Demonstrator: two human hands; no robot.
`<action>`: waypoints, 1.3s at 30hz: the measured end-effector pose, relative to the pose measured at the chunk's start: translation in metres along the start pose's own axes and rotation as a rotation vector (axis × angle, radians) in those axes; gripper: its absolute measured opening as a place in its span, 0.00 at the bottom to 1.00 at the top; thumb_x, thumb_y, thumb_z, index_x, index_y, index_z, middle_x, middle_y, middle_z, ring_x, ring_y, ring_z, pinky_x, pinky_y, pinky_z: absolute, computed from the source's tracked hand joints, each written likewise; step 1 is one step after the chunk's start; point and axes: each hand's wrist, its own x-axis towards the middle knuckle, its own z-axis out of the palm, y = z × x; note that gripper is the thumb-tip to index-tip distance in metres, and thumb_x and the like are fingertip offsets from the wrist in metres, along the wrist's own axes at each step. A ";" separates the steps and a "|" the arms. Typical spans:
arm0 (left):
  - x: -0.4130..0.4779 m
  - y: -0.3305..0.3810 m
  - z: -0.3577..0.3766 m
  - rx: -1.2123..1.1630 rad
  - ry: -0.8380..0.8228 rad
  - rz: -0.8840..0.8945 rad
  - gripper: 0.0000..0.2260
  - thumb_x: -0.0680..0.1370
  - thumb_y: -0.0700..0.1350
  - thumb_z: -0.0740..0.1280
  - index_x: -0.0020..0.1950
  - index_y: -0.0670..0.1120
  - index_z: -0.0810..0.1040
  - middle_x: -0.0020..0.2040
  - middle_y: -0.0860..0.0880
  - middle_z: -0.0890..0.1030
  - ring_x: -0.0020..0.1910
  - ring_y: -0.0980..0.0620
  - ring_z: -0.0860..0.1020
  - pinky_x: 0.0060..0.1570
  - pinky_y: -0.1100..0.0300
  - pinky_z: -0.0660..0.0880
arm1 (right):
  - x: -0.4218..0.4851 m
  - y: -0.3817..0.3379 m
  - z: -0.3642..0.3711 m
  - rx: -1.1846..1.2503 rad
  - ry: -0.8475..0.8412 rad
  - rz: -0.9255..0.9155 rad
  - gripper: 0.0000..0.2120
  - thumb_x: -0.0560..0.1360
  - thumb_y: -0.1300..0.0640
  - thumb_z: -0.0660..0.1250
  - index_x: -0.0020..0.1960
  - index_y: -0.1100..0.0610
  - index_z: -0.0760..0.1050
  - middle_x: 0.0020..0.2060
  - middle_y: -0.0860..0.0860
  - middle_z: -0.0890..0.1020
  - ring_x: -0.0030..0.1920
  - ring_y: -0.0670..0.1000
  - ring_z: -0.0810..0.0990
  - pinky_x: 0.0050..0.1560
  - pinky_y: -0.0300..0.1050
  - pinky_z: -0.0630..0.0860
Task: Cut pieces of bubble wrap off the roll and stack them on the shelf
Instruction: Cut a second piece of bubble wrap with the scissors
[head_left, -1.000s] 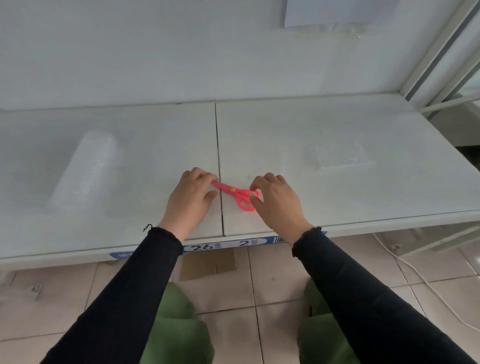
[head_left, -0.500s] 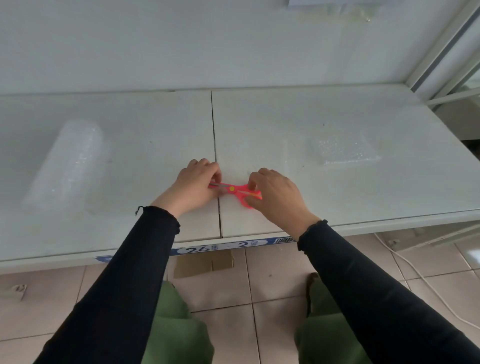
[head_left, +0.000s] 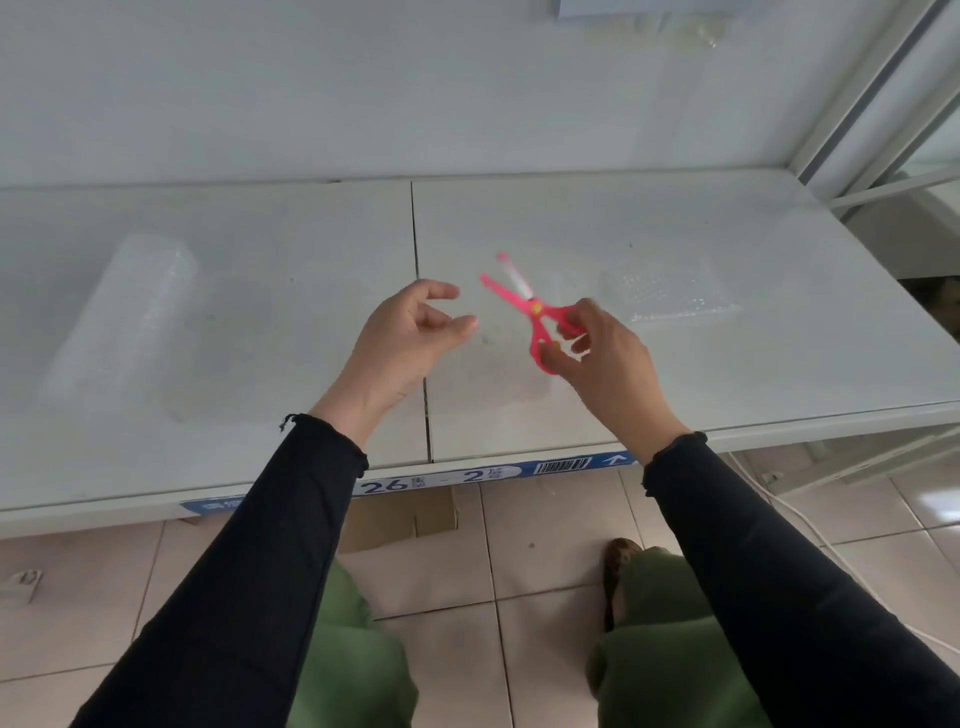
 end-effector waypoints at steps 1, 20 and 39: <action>0.000 -0.005 0.000 0.131 0.026 0.012 0.15 0.78 0.51 0.73 0.62 0.50 0.78 0.48 0.50 0.84 0.45 0.54 0.81 0.47 0.61 0.75 | 0.000 0.004 -0.003 0.022 -0.003 0.056 0.16 0.77 0.45 0.69 0.58 0.51 0.72 0.47 0.47 0.81 0.45 0.49 0.80 0.45 0.49 0.78; -0.028 -0.013 0.037 0.413 0.082 0.124 0.10 0.80 0.51 0.69 0.45 0.45 0.80 0.41 0.49 0.81 0.40 0.48 0.78 0.40 0.55 0.73 | 0.020 -0.008 0.018 0.447 0.156 0.314 0.17 0.76 0.64 0.66 0.61 0.55 0.64 0.40 0.50 0.79 0.43 0.58 0.83 0.46 0.63 0.80; 0.005 0.017 0.048 -1.474 0.050 -0.294 0.18 0.85 0.41 0.60 0.76 0.43 0.70 0.67 0.38 0.79 0.69 0.41 0.77 0.65 0.51 0.77 | 0.045 -0.008 -0.028 0.841 0.345 0.323 0.16 0.76 0.62 0.70 0.59 0.57 0.66 0.54 0.49 0.73 0.43 0.41 0.80 0.47 0.45 0.80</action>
